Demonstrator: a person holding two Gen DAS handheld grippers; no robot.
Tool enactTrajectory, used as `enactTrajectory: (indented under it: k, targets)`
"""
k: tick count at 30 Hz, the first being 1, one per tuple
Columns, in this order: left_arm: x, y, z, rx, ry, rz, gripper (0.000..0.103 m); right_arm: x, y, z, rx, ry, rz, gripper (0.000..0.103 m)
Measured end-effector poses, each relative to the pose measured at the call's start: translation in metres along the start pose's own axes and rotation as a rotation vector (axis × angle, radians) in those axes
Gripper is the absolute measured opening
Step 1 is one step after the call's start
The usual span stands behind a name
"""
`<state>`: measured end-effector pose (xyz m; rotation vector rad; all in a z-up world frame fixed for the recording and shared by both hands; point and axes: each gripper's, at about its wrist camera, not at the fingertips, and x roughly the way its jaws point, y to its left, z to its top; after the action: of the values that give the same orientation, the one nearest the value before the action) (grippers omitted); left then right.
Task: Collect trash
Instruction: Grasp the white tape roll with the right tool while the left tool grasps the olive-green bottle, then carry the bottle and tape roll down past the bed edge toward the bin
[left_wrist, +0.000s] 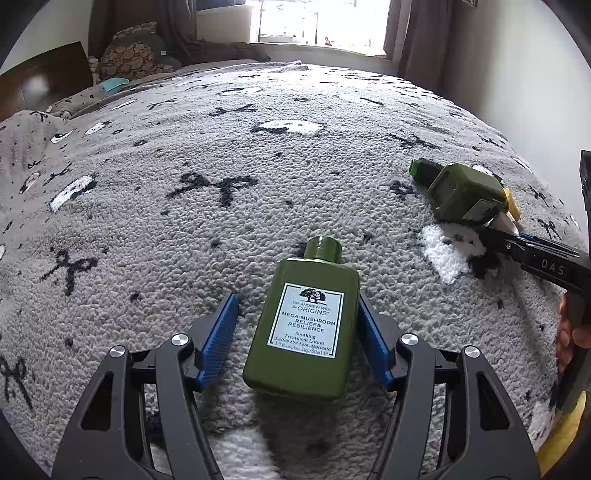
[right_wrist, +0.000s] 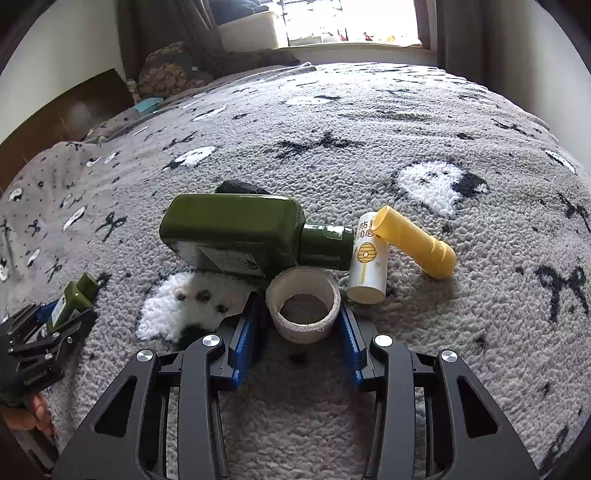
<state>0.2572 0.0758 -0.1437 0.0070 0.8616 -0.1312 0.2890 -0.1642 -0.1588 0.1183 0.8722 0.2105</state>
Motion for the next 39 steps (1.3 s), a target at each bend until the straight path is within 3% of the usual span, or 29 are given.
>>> enactTrajectory:
  k: [3, 5, 15, 25, 33, 39]
  targets:
    - [0.000, -0.005, 0.001, 0.007, 0.006, 0.000, 0.041, -0.002, -0.002, -0.001, 0.007, -0.010, -0.001, 0.034]
    - [-0.004, -0.009, 0.000, 0.013, 0.009, 0.006, 0.040, -0.006, -0.003, -0.004, 0.004, -0.020, -0.007, 0.034]
    - [-0.038, -0.053, -0.034, 0.075, 0.018, -0.067, 0.039, -0.055, -0.008, -0.042, -0.079, -0.044, -0.124, 0.034]
    - [-0.094, -0.109, -0.079, 0.124, -0.014, -0.143, 0.039, -0.143, -0.036, -0.101, -0.118, -0.131, -0.185, 0.034]
    - [-0.141, -0.145, -0.112, 0.171, -0.070, -0.157, 0.039, -0.205, -0.041, -0.146, -0.162, -0.217, -0.206, 0.034]
    - [-0.165, -0.163, -0.143, 0.199, -0.080, -0.173, 0.039, -0.225, -0.034, -0.177, -0.205, -0.216, -0.165, 0.034]
